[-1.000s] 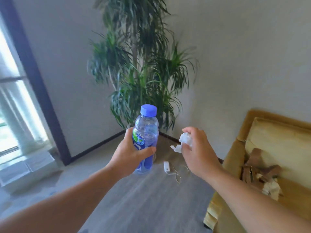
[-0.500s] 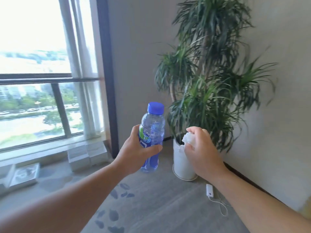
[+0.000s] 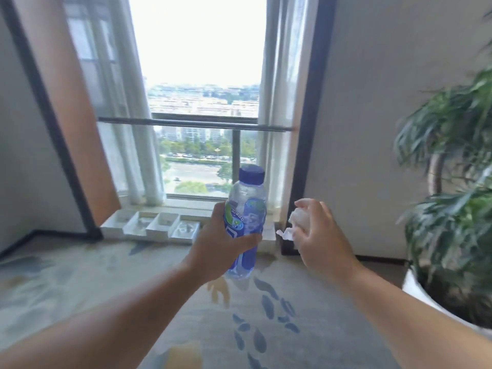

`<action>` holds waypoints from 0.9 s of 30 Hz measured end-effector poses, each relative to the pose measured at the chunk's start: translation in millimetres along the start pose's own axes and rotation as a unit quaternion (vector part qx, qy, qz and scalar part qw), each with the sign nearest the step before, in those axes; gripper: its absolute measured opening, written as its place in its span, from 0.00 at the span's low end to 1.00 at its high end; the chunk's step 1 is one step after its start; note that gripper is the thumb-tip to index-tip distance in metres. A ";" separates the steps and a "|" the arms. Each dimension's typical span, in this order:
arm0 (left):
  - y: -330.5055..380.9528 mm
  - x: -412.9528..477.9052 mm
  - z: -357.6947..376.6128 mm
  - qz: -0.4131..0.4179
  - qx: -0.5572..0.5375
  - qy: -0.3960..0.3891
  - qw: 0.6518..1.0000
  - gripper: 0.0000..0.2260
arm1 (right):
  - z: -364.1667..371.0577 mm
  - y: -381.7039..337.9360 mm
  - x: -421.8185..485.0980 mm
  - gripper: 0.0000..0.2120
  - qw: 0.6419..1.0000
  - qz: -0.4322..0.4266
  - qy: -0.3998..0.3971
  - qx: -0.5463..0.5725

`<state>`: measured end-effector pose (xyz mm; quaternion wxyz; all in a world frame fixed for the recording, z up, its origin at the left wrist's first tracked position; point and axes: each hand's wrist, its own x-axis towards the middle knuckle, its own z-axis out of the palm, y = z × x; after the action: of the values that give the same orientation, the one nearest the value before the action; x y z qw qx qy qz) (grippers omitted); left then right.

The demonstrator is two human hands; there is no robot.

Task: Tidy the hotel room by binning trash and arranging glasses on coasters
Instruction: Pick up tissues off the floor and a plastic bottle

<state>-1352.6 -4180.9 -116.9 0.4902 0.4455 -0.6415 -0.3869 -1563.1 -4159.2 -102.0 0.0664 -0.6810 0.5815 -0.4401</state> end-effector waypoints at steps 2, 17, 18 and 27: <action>-6.3 -6.3 -22.2 -0.015 -0.007 0.024 1.000 0.25 | 27.1 -11.1 13.9 0.18 0.999 -0.022 -0.030 0.022; -47.2 -65.0 -317.8 -0.041 0.114 0.244 0.962 0.26 | 266.3 -232.7 59.4 0.18 0.952 -0.199 -0.204 0.115; -49.5 -69.1 -340.7 -0.041 0.117 0.257 0.958 0.25 | 285.3 -252.4 61.5 0.19 0.948 -0.205 -0.212 0.119; -72.6 -114.6 -511.4 -0.073 0.145 0.378 0.911 0.27 | 439.4 -403.1 58.9 0.18 0.910 -0.262 -0.270 0.176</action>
<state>-826.6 -4124.5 -104.7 0.5961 0.6705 -0.4230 -0.1272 -973.9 -4267.5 -93.7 0.2223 -0.8789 0.2549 -0.3363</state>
